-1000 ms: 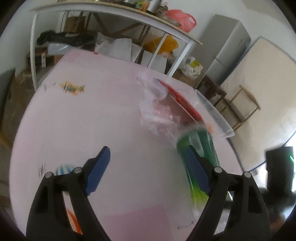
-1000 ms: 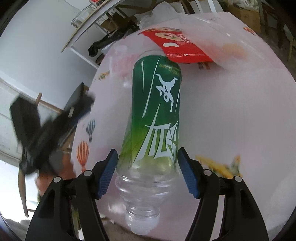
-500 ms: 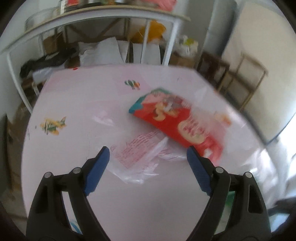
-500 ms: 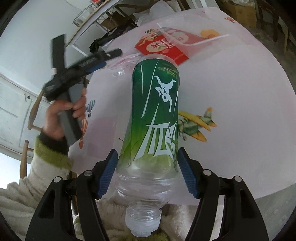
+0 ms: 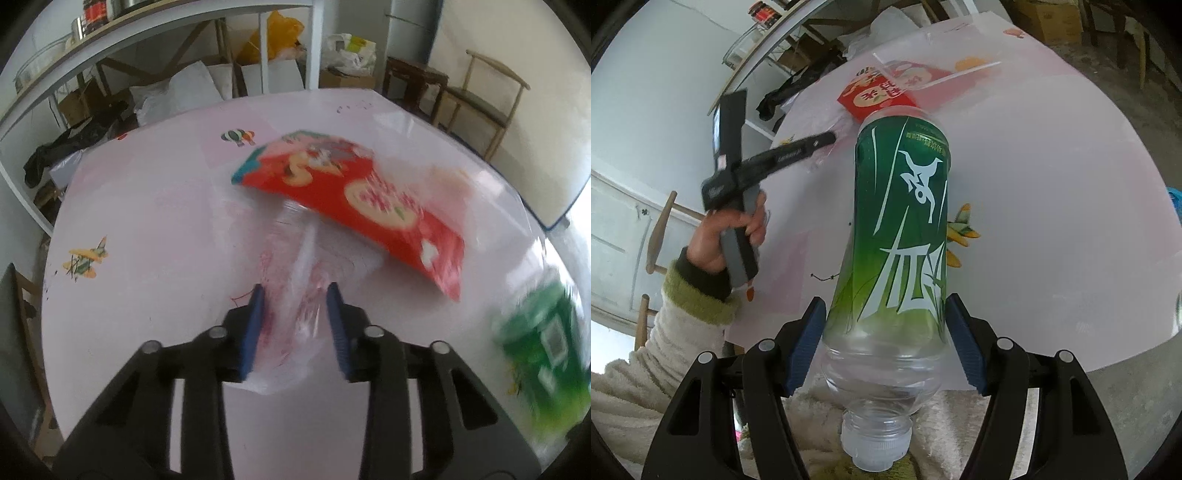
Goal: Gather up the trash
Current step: 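Grasp the clear printed plastic bag with the left gripper while the right holds the bottle, then lift the plastic bag with the left gripper while the right lifts the bottle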
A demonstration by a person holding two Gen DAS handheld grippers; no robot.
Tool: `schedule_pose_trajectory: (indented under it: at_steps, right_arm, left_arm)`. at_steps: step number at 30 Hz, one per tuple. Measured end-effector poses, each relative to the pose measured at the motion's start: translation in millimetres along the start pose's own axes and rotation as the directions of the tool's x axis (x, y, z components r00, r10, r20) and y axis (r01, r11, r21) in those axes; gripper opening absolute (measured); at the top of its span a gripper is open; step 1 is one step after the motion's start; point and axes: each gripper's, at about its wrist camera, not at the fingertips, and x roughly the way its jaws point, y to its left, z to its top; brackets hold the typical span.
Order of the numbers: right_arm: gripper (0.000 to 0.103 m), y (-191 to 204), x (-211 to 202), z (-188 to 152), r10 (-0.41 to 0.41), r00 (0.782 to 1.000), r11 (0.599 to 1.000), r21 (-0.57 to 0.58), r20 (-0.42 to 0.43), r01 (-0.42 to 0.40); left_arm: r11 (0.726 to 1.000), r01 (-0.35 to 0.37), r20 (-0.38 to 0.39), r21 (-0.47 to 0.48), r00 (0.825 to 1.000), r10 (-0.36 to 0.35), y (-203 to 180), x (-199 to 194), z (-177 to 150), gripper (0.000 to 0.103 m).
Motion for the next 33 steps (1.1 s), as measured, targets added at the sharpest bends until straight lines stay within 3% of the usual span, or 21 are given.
schedule_pose_trajectory:
  at_steps: [11, 13, 15, 18, 20, 27, 33]
  right_arm:
    - [0.065, -21.5, -12.5, -8.0, -0.015, 0.998, 0.996, 0.085, 0.055, 0.011]
    - [0.065, -23.1, -13.7, -7.9, -0.023, 0.998, 0.996, 0.091, 0.062, 0.017]
    - [0.065, -23.6, -15.1, -5.7, -0.038, 0.997, 0.995, 0.091, 0.070, 0.032]
    - [0.066, -25.0, -16.3, -2.2, -0.062, 0.995, 0.994, 0.091, 0.080, 0.055]
    - [0.069, -25.4, -18.0, -0.7, -0.059, 0.994, 0.994, 0.096, 0.091, 0.050]
    - [0.078, -31.0, -20.9, 2.1, -0.066, 0.992, 0.992, 0.114, 0.105, 0.054]
    - [0.080, -31.6, -16.4, 6.0, -0.048, 0.995, 0.992, 0.124, 0.090, 0.036]
  left_arm:
    - [0.986, 0.109, -0.067, -0.123, 0.991, -0.118, -26.0, -59.1, -85.9, 0.022]
    - [0.983, 0.125, -0.050, -0.132, 0.990, -0.133, -33.4, -70.2, -97.1, 0.030]
    - [0.981, 0.141, -0.031, -0.131, 0.989, -0.147, -41.5, -79.9, -103.4, 0.047]
    - [0.985, 0.129, 0.010, -0.114, 0.992, -0.129, -49.9, -95.2, -106.3, 0.064]
    - [0.987, 0.123, 0.029, -0.107, 0.992, -0.121, -50.4, -102.2, -103.1, 0.070]
    - [0.998, 0.055, 0.067, -0.043, 0.996, -0.052, -48.3, -121.2, -104.0, 0.084]
    - [0.992, 0.081, -0.003, -0.092, 0.997, -0.082, -34.3, -91.5, -103.1, 0.084]
